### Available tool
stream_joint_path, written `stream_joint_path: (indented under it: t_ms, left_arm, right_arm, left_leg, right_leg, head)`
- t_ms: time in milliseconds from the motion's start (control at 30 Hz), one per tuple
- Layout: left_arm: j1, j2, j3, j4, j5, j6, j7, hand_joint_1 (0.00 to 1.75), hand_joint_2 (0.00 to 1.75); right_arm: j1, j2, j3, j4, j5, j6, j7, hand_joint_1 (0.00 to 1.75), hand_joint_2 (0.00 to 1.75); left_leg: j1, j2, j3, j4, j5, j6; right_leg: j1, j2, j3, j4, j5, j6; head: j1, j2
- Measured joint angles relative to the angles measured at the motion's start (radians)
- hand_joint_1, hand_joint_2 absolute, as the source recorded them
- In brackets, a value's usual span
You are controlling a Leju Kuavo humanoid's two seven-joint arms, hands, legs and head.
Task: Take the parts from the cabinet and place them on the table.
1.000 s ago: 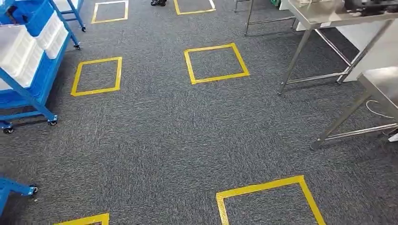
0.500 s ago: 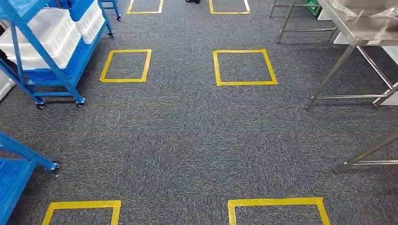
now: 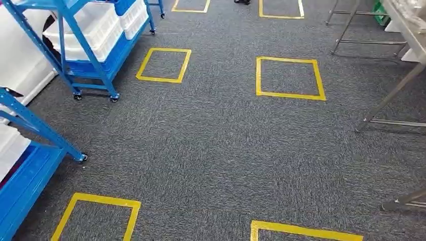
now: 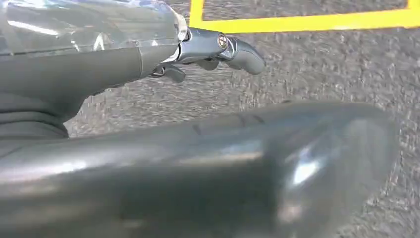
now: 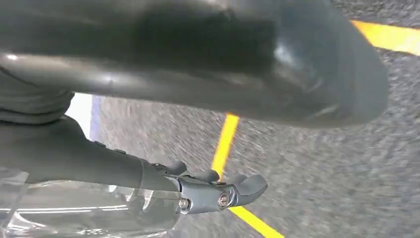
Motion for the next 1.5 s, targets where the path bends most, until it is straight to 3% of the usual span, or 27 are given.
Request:
stream_joint_path:
  t_ms: [33,67,200,233,267,300,400,433,500,533,567,600,700,733,800,867,933,1000,1033,1067,1100,1233,1300,1333,1400,1433,1500]
  left_arm:
    - [0.000,0.000,0.006,0.000,0.000,0.003,-0.002,0.00,0.00]
    - [-0.002,0.000,0.013,0.000,0.002,0.006,-0.004,0.00,0.00]
    - [0.009,0.001,0.038,0.000,0.005,0.016,-0.013,0.00,0.00]
    - [0.012,0.000,0.042,0.000,0.005,0.017,-0.011,0.00,0.00]
    - [0.013,0.000,0.043,0.000,0.005,0.019,-0.008,0.00,0.00]
    - [0.011,0.000,0.044,0.000,0.005,0.021,0.000,0.00,0.00]
    - [0.011,0.000,0.044,-0.001,0.005,0.021,0.041,0.00,0.00]
    - [0.013,0.000,0.045,-0.001,0.005,0.021,0.054,0.00,0.00]
    - [0.015,-0.001,0.052,-0.001,0.005,0.020,0.063,0.00,0.00]
    - [0.015,-0.002,0.058,-0.002,0.005,0.019,0.065,0.00,0.00]
    - [0.014,-0.002,0.066,-0.003,0.005,0.014,0.067,0.00,0.00]
    - [0.011,-0.002,0.071,-0.004,0.005,0.010,0.069,0.00,0.00]
    - [0.013,-0.001,0.091,-0.004,0.005,-0.009,0.073,0.00,0.00]
    - [0.013,0.000,0.093,-0.004,0.005,-0.016,0.082,0.00,0.00]
    - [0.011,0.002,0.094,-0.004,0.004,-0.029,0.093,0.00,0.00]
    - [0.007,0.002,0.094,-0.004,0.003,-0.034,0.100,0.00,0.00]
    - [0.010,0.002,0.093,-0.004,0.003,-0.037,0.111,0.00,0.00]
    - [0.012,0.003,0.094,-0.004,0.003,-0.037,0.115,0.00,0.00]
    - [0.011,0.003,0.093,-0.004,0.003,-0.038,0.118,0.00,0.00]
    - [0.010,0.003,0.093,-0.004,0.003,-0.039,0.121,0.00,0.00]
    - [0.007,0.003,0.093,-0.004,0.003,-0.040,0.126,0.00,0.00]
    - [0.006,0.003,0.094,-0.004,0.003,-0.045,0.146,0.00,0.00]
    - [0.003,0.002,0.094,-0.004,0.003,-0.050,0.150,0.00,0.00]
    - [-0.002,0.002,0.094,-0.005,0.003,-0.054,0.152,0.00,0.00]
    - [-0.005,0.002,0.094,-0.005,0.002,-0.058,0.157,0.00,0.00]
    - [-0.005,0.003,0.094,-0.005,0.000,-0.059,0.161,0.00,0.00]
    - [-0.005,0.003,0.093,-0.005,0.000,-0.059,0.166,0.00,0.00]
  right_arm:
    - [0.000,0.000,0.006,0.000,0.007,0.005,0.005,0.00,0.00]
    - [0.000,0.000,0.016,0.000,0.017,0.012,0.014,0.00,0.00]
    - [-0.014,-0.001,0.040,0.000,0.037,0.031,0.044,0.00,0.00]
    - [-0.014,-0.001,0.042,-0.002,0.038,0.031,0.047,0.00,0.00]
    - [-0.012,-0.004,0.042,-0.001,0.038,0.031,0.048,0.00,0.00]
    - [-0.012,-0.004,0.044,-0.001,0.038,0.031,0.048,0.00,0.00]
    - [-0.011,-0.008,0.056,0.000,0.044,0.034,0.044,0.00,0.00]
    - [-0.011,-0.008,0.060,0.000,0.046,0.036,0.041,0.00,0.00]
    - [-0.012,-0.008,0.063,0.000,0.052,0.037,0.039,0.00,0.00]
    - [-0.013,-0.008,0.067,0.000,0.056,0.037,0.039,0.00,0.00]
    - [-0.013,-0.008,0.069,0.000,0.057,0.037,0.039,0.00,0.00]
    - [-0.014,-0.009,0.069,-0.001,0.057,0.037,0.040,0.00,0.00]
    - [-0.027,-0.008,0.070,-0.001,0.051,0.035,0.040,0.00,0.00]
    - [-0.027,-0.007,0.070,-0.002,0.045,0.034,0.040,0.00,0.00]
    - [-0.023,-0.007,0.069,-0.002,0.036,0.030,0.042,0.00,0.00]
    - [-0.015,-0.007,0.069,-0.002,0.033,0.029,0.049,0.00,0.00]
    - [-0.014,-0.007,0.069,0.000,0.028,0.029,0.063,0.00,0.00]
    - [-0.015,-0.007,0.068,0.000,0.027,0.030,0.072,0.00,0.00]
    - [-0.015,-0.007,0.068,0.000,0.027,0.030,0.075,0.00,0.00]
    - [-0.015,-0.007,0.068,0.000,0.027,0.030,0.079,0.00,0.00]
    - [-0.014,-0.007,0.068,0.000,0.026,0.029,0.080,0.00,0.00]
    - [-0.024,-0.006,0.068,-0.002,0.025,0.027,0.080,0.00,0.00]
    - [-0.020,-0.005,0.068,-0.002,0.024,0.024,0.077,0.00,0.00]
    - [-0.018,-0.005,0.067,-0.002,0.021,0.023,0.072,0.00,0.00]
    - [-0.016,-0.005,0.066,-0.002,0.016,0.019,0.071,0.00,0.00]
    - [-0.013,-0.005,0.065,-0.002,0.013,0.017,0.071,0.00,0.00]
    - [-0.012,-0.004,0.063,-0.002,0.007,0.014,0.071,0.00,0.00]
  left_leg:
    - [-0.006,0.048,0.041,-0.074,0.026,0.010]
    - [-0.020,0.080,0.050,-0.104,0.015,0.017]
    - [-0.022,0.027,0.043,-0.113,0.025,0.039]
    - [-0.012,0.017,0.060,-0.131,0.035,0.047]
    - [-0.012,0.006,0.067,-0.139,0.039,0.050]
    - [-0.011,-0.006,0.065,-0.140,0.040,0.053]
    - [-0.014,-0.045,0.063,-0.139,0.041,0.054]
    - [-0.015,-0.061,0.064,-0.138,0.041,0.054]
    - [-0.015,-0.089,0.069,-0.136,0.040,0.052]
    - [-0.014,-0.102,0.070,-0.133,0.038,0.049]
    - [-0.012,-0.112,0.066,-0.130,0.036,0.046]
    - [-0.018,-0.121,0.060,-0.119,0.032,0.039]
    - [-0.011,-0.152,0.050,-0.128,0.039,0.022]
    - [-0.015,-0.159,0.050,-0.122,0.035,0.017]
    - [-0.017,-0.060,0.014,-0.040,-0.019,0.012]
    - [-0.010,-0.031,-0.061,0.114,-0.094,0.004]
    - [-0.006,-0.026,-0.104,0.197,-0.108,0.000]
    - [-0.005,-0.017,-0.054,0.096,-0.040,0.001]
    - [-0.006,-0.003,0.000,-0.006,0.008,0.004]
    - [-0.009,0.043,0.045,-0.088,0.038,0.012]
    - [-0.022,0.086,0.055,-0.116,0.023,0.019]
    - [-0.023,0.028,0.052,-0.128,0.033,0.041]
    - [-0.015,0.009,0.065,-0.139,0.042,0.053]
    - [-0.015,-0.005,0.062,-0.139,0.044,0.055]
    - [-0.016,-0.030,0.061,-0.139,0.044,0.056]
    - [-0.016,-0.045,0.062,-0.138,0.044,0.056]
    - [-0.016,-0.074,0.067,-0.137,0.044,0.055]
  right_leg:
    - [0.002,-0.010,0.005,0.000,-0.003,0.003]
    - [0.010,-0.020,0.008,0.003,-0.010,0.011]
    - [0.007,-0.061,0.021,-0.007,-0.012,0.031]
    - [0.004,-0.057,0.026,-0.007,-0.019,0.039]
    - [-0.001,0.018,0.021,0.019,-0.038,0.045]
    - [-0.002,0.052,-0.009,0.080,-0.074,0.044]
    - [-0.001,0.077,-0.120,0.287,-0.151,0.043]
    - [-0.001,0.079,-0.130,0.289,-0.131,0.042]
    - [-0.002,0.087,-0.084,0.164,-0.038,0.038]
    - [-0.004,0.110,-0.045,0.071,0.014,0.037]
    - [-0.008,0.163,-0.026,0.011,0.029,0.034]
    - [-0.008,0.183,-0.021,-0.003,0.021,0.033]
    - [-0.002,0.149,-0.020,-0.001,0.022,0.018]
    - [-0.013,0.132,-0.017,-0.012,0.027,0.010]
    - [-0.008,0.103,-0.009,-0.015,0.025,-0.004]
    - [-0.001,0.071,-0.008,-0.015,0.021,-0.009]
    - [0.001,0.043,-0.006,-0.014,0.017,-0.009]
    - [0.001,0.020,0.000,-0.014,0.012,-0.006]
    - [0.001,0.008,0.006,-0.014,0.008,-0.003]
    - [0.003,-0.001,0.013,-0.014,0.004,0.001]
    - [0.011,-0.009,0.014,-0.010,-0.002,0.007]
    - [0.008,-0.049,0.028,-0.017,-0.008,0.029]
    - [0.000,0.041,0.011,0.033,-0.046,0.038]
    - [-0.001,0.071,-0.032,0.119,-0.095,0.039]
    - [-0.001,0.080,-0.114,0.275,-0.154,0.040]
    - [-0.001,0.080,-0.135,0.306,-0.148,0.040]
    - [-0.002,0.083,-0.105,0.218,-0.068,0.036]
  head:
    - [0.000,0.000]
    - [0.000,0.000]
    - [0.000,0.000]
    - [0.000,0.000]
    - [0.001,0.000]
    - [0.001,0.000]
    - [0.001,0.000]
    - [0.001,0.000]
    - [0.001,0.000]
    - [0.001,0.000]
    - [0.001,0.000]
    - [0.001,0.000]
    - [0.001,0.000]
    - [0.001,0.000]
    - [0.000,0.000]
    - [0.000,0.000]
    - [0.000,0.000]
    - [0.000,0.000]
    - [0.000,0.000]
    - [0.000,0.000]
    - [0.000,0.000]
    - [0.000,0.000]
    - [0.000,0.000]
    - [0.000,0.000]
    - [0.001,0.000]
    - [0.001,0.000]
    - [0.000,0.000]
